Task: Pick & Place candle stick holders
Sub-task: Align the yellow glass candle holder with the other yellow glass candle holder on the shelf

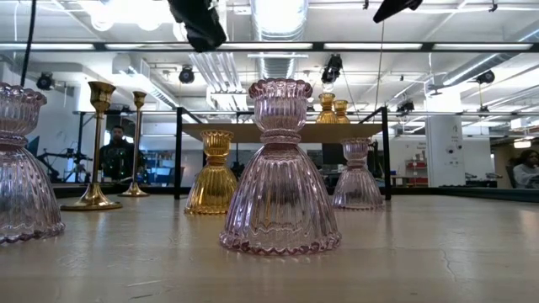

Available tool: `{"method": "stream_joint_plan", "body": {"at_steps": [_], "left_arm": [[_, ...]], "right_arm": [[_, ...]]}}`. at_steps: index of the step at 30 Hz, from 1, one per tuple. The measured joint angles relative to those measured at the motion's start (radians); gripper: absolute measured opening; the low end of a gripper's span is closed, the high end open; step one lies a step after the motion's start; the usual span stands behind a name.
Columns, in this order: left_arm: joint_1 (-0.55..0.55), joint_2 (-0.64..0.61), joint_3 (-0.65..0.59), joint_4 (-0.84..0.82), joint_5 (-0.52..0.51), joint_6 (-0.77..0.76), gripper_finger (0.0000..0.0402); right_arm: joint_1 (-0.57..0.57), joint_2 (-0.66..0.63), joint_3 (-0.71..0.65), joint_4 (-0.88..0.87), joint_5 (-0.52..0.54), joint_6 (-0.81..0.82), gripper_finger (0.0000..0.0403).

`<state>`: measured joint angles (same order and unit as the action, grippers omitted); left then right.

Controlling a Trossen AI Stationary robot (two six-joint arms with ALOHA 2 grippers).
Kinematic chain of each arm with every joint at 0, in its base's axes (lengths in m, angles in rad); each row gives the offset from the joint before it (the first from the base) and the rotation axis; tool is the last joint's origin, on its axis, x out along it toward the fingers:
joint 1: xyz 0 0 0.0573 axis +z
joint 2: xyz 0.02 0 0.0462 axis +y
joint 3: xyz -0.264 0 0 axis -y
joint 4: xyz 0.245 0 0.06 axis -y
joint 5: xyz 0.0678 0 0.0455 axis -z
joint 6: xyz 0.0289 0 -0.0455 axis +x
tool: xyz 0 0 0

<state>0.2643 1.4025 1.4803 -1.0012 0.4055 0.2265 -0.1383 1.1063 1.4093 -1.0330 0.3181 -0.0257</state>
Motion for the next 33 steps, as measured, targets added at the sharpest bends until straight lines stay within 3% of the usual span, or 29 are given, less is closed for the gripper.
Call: {"method": "stream_joint_plan", "body": {"at_steps": [18, 28, 33], "left_arm": [[-0.119, 0.219, 0.007, -0.045, 0.001, 0.147, 0.0033], [-0.118, 0.289, 0.001, -0.011, -0.067, 0.097, 0.0133], [-0.129, 0.326, -0.003, 0.004, -0.036, 0.090, 0.0151]], "right_arm": [[0.000, -0.037, -0.033, 0.050, 0.052, 0.004, 0.0008], [0.001, -0.039, -0.033, 0.050, 0.051, 0.023, 0.0008], [0.000, -0.039, -0.033, 0.049, 0.051, 0.019, 0.0008]]}}
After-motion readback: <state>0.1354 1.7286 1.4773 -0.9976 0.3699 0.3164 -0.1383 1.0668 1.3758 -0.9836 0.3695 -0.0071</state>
